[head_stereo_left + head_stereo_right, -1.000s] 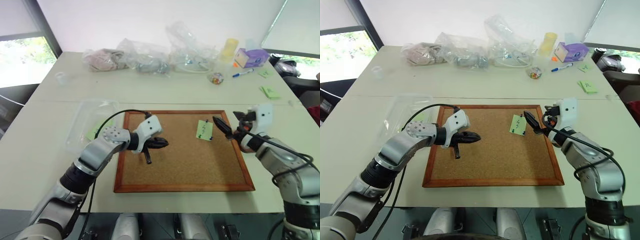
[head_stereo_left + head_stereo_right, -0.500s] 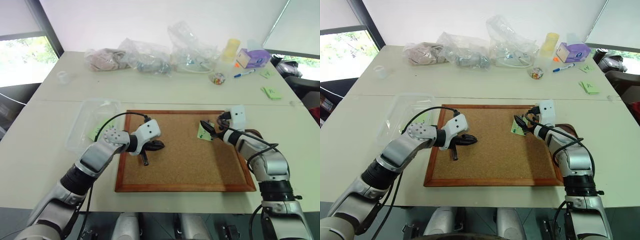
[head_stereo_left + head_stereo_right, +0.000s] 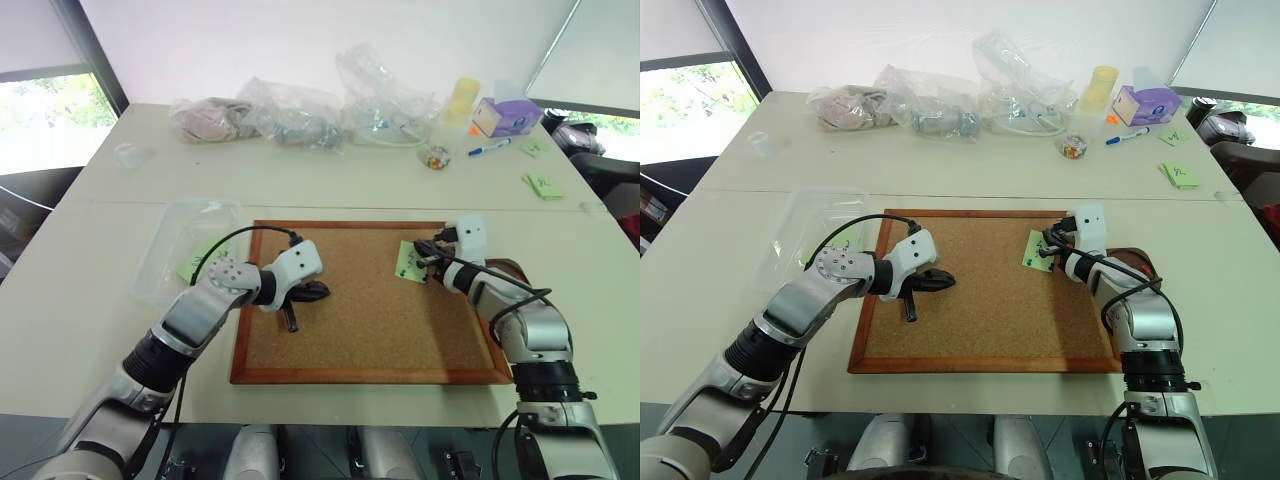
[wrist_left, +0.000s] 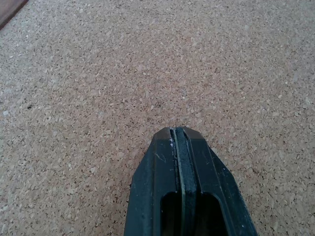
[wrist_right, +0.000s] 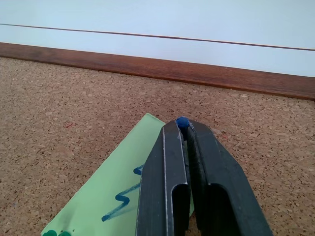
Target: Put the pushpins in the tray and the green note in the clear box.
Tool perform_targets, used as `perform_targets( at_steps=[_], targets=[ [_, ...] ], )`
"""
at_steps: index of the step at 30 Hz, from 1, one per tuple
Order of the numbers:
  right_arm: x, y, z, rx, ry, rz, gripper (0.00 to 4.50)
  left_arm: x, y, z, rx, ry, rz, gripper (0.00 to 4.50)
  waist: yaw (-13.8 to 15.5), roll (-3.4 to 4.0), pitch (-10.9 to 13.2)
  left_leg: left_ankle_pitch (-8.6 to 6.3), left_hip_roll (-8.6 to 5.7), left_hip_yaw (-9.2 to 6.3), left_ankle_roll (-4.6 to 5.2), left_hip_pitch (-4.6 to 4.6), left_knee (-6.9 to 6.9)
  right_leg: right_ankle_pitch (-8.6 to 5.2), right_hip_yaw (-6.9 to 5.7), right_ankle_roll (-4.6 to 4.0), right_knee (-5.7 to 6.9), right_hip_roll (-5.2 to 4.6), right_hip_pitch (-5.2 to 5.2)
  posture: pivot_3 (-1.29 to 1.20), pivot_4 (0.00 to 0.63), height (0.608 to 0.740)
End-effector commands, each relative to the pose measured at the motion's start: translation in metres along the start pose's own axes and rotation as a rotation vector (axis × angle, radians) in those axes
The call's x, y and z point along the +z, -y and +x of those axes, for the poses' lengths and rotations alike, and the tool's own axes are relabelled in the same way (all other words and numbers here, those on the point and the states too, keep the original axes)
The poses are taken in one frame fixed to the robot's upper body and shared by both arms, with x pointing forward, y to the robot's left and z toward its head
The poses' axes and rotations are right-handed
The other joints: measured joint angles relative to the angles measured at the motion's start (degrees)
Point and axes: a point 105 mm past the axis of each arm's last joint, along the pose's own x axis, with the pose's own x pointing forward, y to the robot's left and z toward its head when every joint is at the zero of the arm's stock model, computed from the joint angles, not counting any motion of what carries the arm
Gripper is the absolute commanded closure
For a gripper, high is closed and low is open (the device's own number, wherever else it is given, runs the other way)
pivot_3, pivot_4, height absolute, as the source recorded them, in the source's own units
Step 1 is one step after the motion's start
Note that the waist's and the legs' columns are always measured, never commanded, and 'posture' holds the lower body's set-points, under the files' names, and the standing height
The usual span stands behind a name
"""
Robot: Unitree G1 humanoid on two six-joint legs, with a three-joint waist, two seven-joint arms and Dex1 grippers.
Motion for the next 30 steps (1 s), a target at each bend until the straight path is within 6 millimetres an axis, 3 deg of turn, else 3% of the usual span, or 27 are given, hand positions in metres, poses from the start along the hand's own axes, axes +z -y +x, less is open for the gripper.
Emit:
perform_targets(
  at_steps=[1, 9, 17, 21, 25, 30],
  targets=[
    [0.02, -0.001, -0.005, -0.003, 0.107, -0.024, 4.44, -0.014, 0.01, 0.005, -0.035, -0.057, -0.008, 4.5, 0.0, 0.0, 0.0, 0.0, 0.0, 0.0, 0.0, 0.0, 0.0, 0.0, 0.0, 0.0, 0.0, 0.0, 0.0, 0.0, 0.15, 0.737],
    [0.035, 0.01, -0.013, -0.089, 0.25, -0.059, 4.44, -0.028, 0.014, 0.005, -0.057, -0.114, -0.047, 4.5, -0.1, 0.09, -0.1, 0.0, 0.0, 0.0, 0.0, 0.05, 0.0, 0.0, 0.0, 0.0, 0.0, 0.01, 0.05, 0.0, 0.15, 0.737],
    [0.035, 0.013, -0.015, -0.105, 0.264, -0.054, 4.44, -0.027, 0.015, 0.006, -0.061, -0.113, -0.05, 4.5, -0.2, 0.25, -0.2, 0.0, 0.01, 0.0, 0.0, 0.14, -0.01, 0.0, 0.0, 0.0, 0.0, 0.02, 0.11, 0.0, 0.15, 0.737],
    [0.038, 0.037, -0.045, -0.231, 0.293, -0.059, 4.44, -0.025, 0.012, 0.004, -0.046, -0.098, -0.041, 4.5, 0.1, 0.25, -0.2, 0.0, 0.02, -0.01, 0.0, 0.12, -0.02, -0.01, 0.0, 0.0, -0.02, 0.01, 0.12, 0.0, 0.15, 0.737],
    [0.016, 0.06, -0.083, -0.363, 0.223, -0.076, 4.44, -0.023, 0.008, 0.004, -0.033, -0.083, -0.04, 4.5, 0.1, 0.26, -0.2, -0.01, 0.01, -0.02, 0.0, 0.09, -0.04, -0.03, -0.01, 0.03, -0.04, -0.01, 0.13, 0.0, 0.15, 0.737],
    [-0.004, 0.069, -0.1, -0.425, 0.126, -0.049, 4.44, -0.022, 0.01, 0.006, -0.041, -0.078, -0.042, 4.5, -0.4, 0.42, -0.3, -0.01, 0.02, -0.03, 0.0, 0.44, -0.06, -0.14, 0.13, -0.15, -0.02, 0.01, 0.35, 0.0, 0.15, 0.737]
  ],
)
